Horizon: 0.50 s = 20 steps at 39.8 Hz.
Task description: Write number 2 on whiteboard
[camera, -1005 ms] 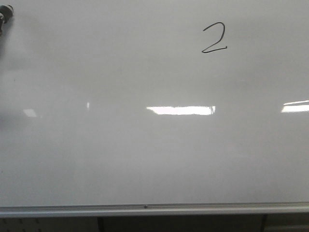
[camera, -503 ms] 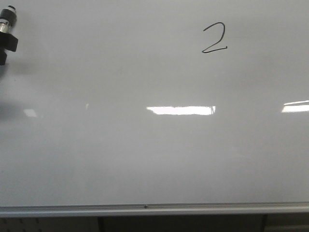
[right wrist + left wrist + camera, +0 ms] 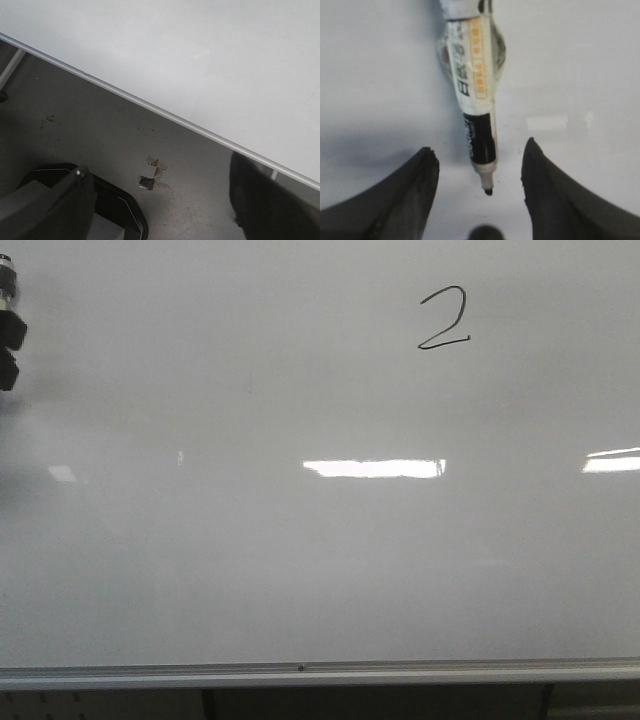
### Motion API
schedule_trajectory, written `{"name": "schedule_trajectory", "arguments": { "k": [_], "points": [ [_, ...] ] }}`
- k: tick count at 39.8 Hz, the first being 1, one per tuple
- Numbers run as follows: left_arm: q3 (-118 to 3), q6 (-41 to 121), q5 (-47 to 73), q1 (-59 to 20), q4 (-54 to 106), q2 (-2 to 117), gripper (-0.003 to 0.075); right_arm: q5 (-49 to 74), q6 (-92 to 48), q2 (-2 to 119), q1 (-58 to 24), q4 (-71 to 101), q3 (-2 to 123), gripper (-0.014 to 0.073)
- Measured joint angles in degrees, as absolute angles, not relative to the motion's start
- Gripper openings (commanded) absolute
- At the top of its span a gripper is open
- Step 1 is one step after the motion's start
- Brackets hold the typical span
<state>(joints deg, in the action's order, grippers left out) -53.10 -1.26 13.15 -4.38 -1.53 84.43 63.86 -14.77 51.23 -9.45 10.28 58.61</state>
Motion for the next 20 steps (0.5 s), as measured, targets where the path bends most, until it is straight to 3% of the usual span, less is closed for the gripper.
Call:
{"name": "schedule_trajectory", "arguments": {
  "k": [20],
  "points": [
    [-57.1, -1.3, 46.0, -4.4, -1.9, 55.1, 0.0377, 64.9, -6.4, 42.3, -9.5, 4.9, 56.3, 0.0579]
  ]
}}
